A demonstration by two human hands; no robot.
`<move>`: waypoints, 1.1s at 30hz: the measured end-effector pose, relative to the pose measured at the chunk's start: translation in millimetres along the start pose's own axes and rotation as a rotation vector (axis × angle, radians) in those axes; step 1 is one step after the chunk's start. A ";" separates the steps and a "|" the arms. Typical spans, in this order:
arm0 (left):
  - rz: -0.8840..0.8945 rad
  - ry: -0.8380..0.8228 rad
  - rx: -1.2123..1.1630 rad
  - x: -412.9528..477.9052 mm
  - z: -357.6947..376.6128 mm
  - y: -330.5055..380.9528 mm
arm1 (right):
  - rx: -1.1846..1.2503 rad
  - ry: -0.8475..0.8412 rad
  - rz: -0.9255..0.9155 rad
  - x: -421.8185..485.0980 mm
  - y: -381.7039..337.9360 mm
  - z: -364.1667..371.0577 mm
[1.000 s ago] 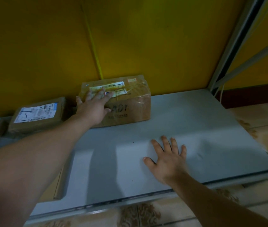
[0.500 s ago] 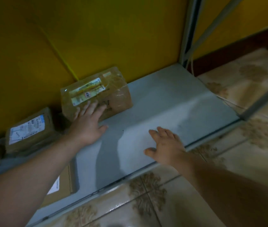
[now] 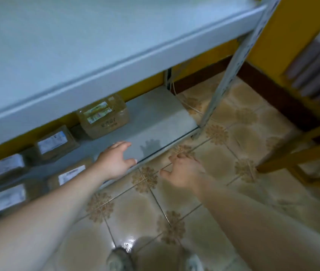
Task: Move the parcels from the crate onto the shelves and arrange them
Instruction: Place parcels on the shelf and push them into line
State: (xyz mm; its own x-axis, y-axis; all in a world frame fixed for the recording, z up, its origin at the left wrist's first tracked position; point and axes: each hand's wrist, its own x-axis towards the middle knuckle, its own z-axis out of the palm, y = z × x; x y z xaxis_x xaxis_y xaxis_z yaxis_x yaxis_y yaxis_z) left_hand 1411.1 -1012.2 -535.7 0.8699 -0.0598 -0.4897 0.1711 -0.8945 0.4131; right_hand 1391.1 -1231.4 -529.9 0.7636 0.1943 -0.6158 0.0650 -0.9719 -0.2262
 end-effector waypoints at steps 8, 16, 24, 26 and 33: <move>-0.195 0.198 -0.082 -218.8 -86.8 29.2 | -0.170 -0.004 -0.245 -154.5 -64.6 -69.7; -0.413 0.543 -0.108 -461.9 -159.5 -14.3 | -0.423 0.088 -0.651 -299.1 -221.0 -90.7; -0.679 0.666 -0.189 -712.2 -151.9 -129.3 | -0.596 0.153 -0.991 -443.6 -422.8 -8.3; -0.761 0.687 -0.216 -765.0 -143.5 -158.8 | -0.652 0.176 -1.055 -475.4 -466.5 18.5; -0.919 0.784 -0.276 -885.9 -137.3 -237.6 | -0.737 0.203 -1.220 -546.7 -584.1 81.9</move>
State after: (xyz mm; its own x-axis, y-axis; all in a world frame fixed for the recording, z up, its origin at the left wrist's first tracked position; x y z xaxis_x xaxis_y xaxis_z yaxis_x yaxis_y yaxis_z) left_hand 663.5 -685.9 -94.6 0.4013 0.9065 -0.1311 0.8732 -0.3354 0.3536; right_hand 883.1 -759.1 -123.0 0.0624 0.9787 -0.1957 0.9960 -0.0736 -0.0505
